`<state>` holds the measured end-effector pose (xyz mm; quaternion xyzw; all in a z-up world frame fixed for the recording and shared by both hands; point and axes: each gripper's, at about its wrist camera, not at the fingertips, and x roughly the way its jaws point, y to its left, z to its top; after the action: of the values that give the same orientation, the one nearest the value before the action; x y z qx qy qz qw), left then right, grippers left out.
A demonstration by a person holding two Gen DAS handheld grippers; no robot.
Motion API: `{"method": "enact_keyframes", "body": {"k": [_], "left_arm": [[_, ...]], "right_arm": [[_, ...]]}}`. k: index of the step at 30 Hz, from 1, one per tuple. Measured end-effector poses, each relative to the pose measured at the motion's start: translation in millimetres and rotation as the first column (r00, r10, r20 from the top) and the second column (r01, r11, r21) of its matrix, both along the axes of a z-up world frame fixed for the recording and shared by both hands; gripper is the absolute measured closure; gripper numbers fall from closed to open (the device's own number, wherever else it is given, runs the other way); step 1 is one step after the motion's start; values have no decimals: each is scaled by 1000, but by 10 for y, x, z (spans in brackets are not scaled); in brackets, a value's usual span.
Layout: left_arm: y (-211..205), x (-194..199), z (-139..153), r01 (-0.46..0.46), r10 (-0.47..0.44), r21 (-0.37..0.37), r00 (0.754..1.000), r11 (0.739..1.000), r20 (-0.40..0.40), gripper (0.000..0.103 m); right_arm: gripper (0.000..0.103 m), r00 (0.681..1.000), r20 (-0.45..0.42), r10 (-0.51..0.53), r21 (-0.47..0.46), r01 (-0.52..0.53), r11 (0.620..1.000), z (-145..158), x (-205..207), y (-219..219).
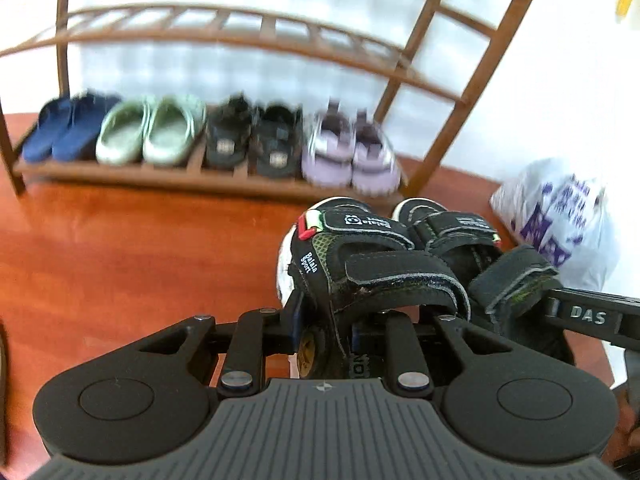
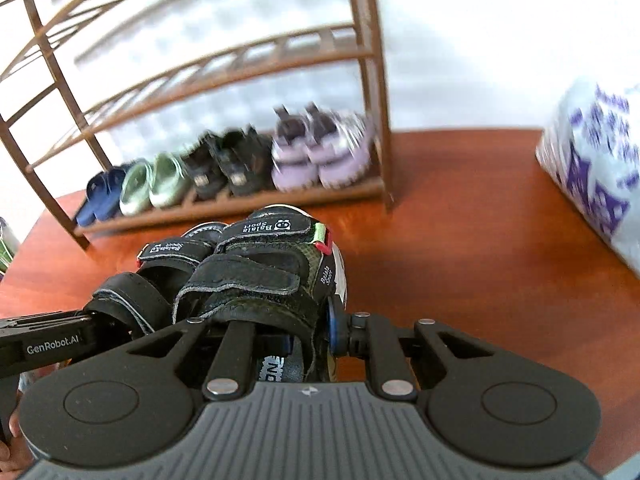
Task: Organize scattered shoes
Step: 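Carry the black velcro sandals with both tools onto the rack shelf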
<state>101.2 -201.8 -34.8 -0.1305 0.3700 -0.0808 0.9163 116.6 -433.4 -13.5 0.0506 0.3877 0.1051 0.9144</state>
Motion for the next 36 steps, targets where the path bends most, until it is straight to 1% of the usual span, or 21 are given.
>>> {"method": "enact_keyframes", "body": {"k": [6,13,16,21,26,32,36], "left_arm": [[134,416,384,0,0,-3,998,1000,66,78],[161,931,767,20,-19,-6,989,1000,149,75],[128,1155,879,27,-27,5,984,1000,174,75],[79,1544,951,22,-21,-3,983,1000,185,75],[30,1909,984,4,-3,-7,982,1000,189,75],[19,2249,931,-24,26,-11,985,1000,171,74],[80,2450,873,-34,40,-40,989,999,139,75]], "right_arm": [[84,997,77,-18,11,17,1000,387,370,196],[84,988,147,-39,12,38,999,730,795,248],[84,982,180,-50,2,50,999,877,1012,242],[84,975,204,-84,18,82,996,1025,1400,176],[84,970,219,-109,15,109,994,1078,1728,163],[84,966,228,-123,-16,130,991,1026,2192,264],[83,968,222,-116,-21,124,992,987,2402,293]]}}
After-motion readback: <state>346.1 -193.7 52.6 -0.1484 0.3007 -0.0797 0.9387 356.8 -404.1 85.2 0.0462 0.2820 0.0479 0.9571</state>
